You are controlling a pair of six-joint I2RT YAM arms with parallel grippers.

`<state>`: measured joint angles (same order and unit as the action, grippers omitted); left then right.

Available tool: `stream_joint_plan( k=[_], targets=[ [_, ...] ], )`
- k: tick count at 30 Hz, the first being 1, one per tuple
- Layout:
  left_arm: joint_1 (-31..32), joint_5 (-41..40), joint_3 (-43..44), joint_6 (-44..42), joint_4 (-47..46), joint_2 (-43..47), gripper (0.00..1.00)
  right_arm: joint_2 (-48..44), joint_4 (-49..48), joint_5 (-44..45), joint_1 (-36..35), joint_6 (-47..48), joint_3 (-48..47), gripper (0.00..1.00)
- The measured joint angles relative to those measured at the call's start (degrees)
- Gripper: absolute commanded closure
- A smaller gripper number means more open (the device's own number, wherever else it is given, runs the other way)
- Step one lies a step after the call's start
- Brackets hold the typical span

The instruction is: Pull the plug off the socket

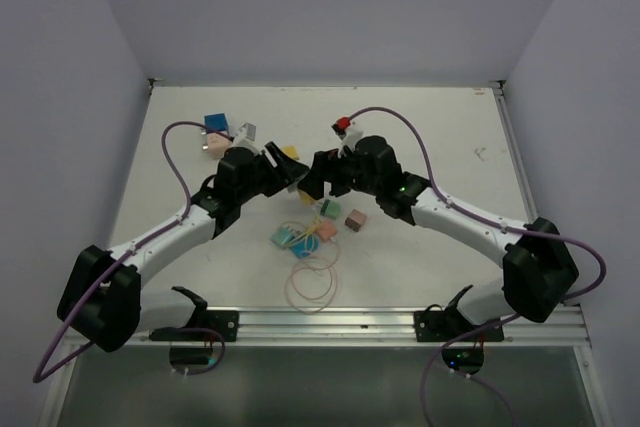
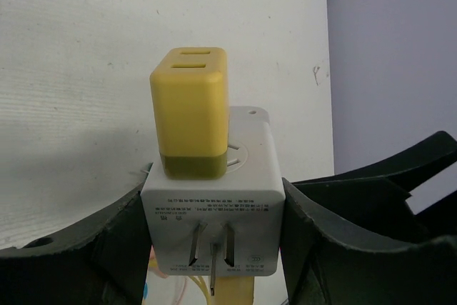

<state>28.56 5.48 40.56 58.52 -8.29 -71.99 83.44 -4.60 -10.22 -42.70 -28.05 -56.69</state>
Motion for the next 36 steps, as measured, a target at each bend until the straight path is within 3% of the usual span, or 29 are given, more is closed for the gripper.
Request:
stream_joint_plan(
  k=[11, 23, 30, 31, 36],
  targets=[
    [-0.02, -2.19, -2.27, -2.8, -1.64, 1.11, 1.0, -3.54, 6.12, -2.8, 0.0, 1.57, -0.44, 0.15],
    [-0.02, -4.94, -3.98, -2.69, -8.41, 4.04, 1.0, 6.54, 8.55, -6.51, -0.07, 3.17, -7.04, 0.21],
    [-0.02, -6.36, -3.93, -2.69, -10.08, 4.57, 1.0, 9.07, 8.85, -7.28, -0.07, 5.09, -11.45, 0.49],
    [-0.04, -6.4, -3.82, -2.69, -10.14, 4.57, 1.0, 9.11, 9.16, -7.26, -0.07, 5.4, -11.65, 0.6],
    [-0.55, -6.36, -3.28, -2.82, -10.32, 4.35, 1.0, 9.09, 9.73, -7.19, 0.0, 6.86, -12.13, 0.91]
  ],
)
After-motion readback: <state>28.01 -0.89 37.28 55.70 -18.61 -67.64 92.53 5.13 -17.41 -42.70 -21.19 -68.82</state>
